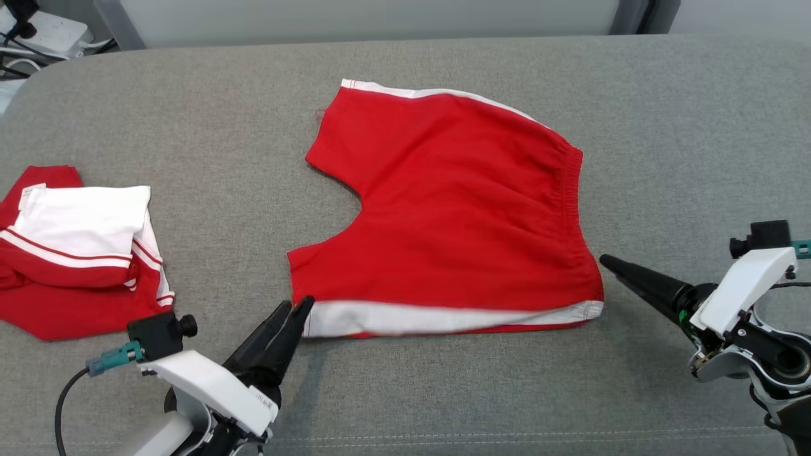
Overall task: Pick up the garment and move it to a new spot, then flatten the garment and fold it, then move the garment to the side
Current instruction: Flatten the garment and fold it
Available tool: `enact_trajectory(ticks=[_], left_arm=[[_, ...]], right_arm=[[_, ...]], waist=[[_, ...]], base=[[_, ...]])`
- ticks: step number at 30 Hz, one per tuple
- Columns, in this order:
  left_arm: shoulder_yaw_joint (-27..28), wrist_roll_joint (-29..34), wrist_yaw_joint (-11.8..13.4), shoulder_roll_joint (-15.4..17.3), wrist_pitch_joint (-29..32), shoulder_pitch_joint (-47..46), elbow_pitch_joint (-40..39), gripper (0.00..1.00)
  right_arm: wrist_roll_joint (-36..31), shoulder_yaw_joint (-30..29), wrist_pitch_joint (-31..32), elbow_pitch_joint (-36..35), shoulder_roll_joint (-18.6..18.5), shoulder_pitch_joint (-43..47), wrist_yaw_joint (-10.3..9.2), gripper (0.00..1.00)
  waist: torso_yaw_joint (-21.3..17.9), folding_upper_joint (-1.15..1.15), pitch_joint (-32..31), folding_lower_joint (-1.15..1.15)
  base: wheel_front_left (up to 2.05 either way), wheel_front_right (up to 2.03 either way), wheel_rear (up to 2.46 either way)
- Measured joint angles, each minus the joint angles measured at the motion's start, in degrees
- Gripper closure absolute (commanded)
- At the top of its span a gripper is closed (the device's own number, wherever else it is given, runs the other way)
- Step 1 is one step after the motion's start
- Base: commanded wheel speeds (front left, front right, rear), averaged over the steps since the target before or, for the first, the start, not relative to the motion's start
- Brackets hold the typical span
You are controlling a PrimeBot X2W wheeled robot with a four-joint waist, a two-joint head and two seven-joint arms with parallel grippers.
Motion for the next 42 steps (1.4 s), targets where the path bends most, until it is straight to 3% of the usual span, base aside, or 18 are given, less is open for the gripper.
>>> enact_trajectory(ticks=[4,5,9,10,25,36,42], left_arm=[[1.6,2.9,0.0,-0.1,0.0,1.3,1.4,0.00],[4.7,5.5,0.0,-0.4,-0.1,1.7,2.5,0.00],[11.3,9.7,0.0,-2.1,-0.1,2.9,3.5,0.00],[15.1,12.2,0.0,-3.5,-0.1,4.1,3.4,0.00],[31.1,29.6,0.0,-9.4,-0.1,8.9,4.5,0.00],[38.4,38.0,0.0,-13.1,-0.2,12.8,4.1,0.00],[40.3,42.4,0.0,-14.5,-0.2,15.3,4.1,0.00]], right_arm=[[-3.8,0.6,-5.7,-2.6,-1.9,0.3,0.00,0.00],[-6.4,0.9,-10.1,-3.7,-2.6,1.0,0.00,0.00],[-8.9,1.4,-16.3,-4.3,-2.9,1.2,0.00,0.00],[-10.2,2.2,-19.5,-4.9,-3.0,1.2,0.00,0.00],[-22.4,11.0,-44.1,0.2,-4.6,-0.1,0.00,0.00],[-31.5,12.3,-49.6,6.3,-3.9,-1.4,0.01,0.00],[-35.3,8.9,-50.1,6.4,-1.7,0.1,0.01,0.00]], waist=[[-0.1,0.00,-1.4,0.00],[-0.1,0.00,-1.8,0.00],[-0.1,0.00,-2.2,0.00],[-0.2,0.00,-2.4,0.00],[-0.6,0.00,-3.4,0.00],[-0.9,0.00,-5.3,0.00],[-1.1,0.00,-6.9,0.00]], base=[[0.00,0.00,0.00],[0.00,0.00,0.00],[0.00,0.00,0.00],[0.00,0.00,0.00],[0.00,0.00,0.00],[0.00,0.00,0.00],[0.00,0.00,0.00]])
